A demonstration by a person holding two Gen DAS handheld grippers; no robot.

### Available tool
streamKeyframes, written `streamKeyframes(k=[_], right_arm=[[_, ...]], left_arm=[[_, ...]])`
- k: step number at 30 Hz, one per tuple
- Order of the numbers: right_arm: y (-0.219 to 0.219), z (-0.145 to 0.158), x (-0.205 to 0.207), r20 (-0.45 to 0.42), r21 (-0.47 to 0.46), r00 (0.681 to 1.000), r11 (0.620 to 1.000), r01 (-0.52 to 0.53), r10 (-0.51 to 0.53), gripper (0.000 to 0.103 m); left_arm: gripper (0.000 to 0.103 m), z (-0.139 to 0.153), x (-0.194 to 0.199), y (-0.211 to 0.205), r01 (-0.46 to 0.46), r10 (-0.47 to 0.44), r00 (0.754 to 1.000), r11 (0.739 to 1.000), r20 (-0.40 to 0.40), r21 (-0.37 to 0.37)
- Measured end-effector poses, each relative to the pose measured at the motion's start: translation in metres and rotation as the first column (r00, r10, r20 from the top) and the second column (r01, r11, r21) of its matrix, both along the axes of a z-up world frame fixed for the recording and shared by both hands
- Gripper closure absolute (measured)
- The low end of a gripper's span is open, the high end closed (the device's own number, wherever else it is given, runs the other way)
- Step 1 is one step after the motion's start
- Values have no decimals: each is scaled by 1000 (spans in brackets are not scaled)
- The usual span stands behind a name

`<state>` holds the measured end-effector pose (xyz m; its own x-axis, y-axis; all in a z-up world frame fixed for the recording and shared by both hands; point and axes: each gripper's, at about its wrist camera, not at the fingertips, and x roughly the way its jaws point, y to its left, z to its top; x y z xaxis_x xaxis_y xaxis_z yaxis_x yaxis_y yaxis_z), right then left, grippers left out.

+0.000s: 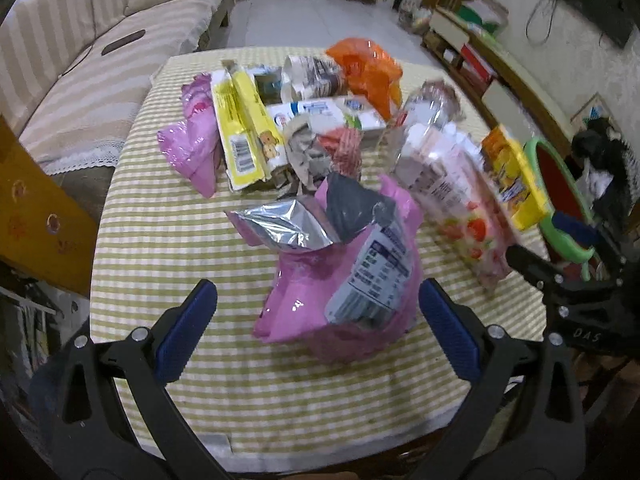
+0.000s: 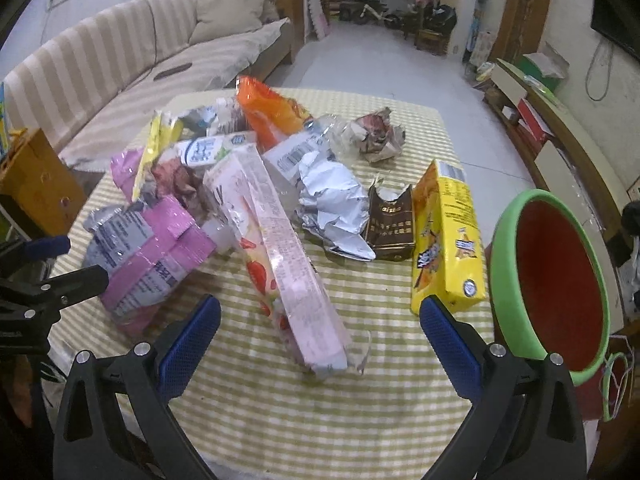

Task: Collect trash
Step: 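Grasp the pink snack bag with the left tool while the right tool grasps the pink Pocky box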

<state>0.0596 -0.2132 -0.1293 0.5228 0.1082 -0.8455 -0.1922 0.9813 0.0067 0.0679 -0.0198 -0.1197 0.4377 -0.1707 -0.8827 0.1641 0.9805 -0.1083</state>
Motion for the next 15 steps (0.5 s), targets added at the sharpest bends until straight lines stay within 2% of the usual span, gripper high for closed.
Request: streamKeyframes(k=[2,9,12,14,15], right_arm=[[2,-6,4,-13,7,1000,1000,-19,19,10],[7,-26,19,-72,49,995,997,-66,70,26],[10,-32,22,-89,50,992,995,-82,86,43],[11,-32,21,-97,75,990,993,-94,102,51],[11,-32,20,-92,69,990,993,-96,102,52]], left_arm=[[4,-4,3,-3,18,-18,1000,1000,-10,10],[6,-17,15,-8,66,-70,996,995,-57,-68],[15,-24,17,-10,74,-83,993,992,-81,-107],[27,-26,16,-12,84,-95,992,989,-87,-120],[34,-27,15,-12,85,-97,991,988,-90,-131]])
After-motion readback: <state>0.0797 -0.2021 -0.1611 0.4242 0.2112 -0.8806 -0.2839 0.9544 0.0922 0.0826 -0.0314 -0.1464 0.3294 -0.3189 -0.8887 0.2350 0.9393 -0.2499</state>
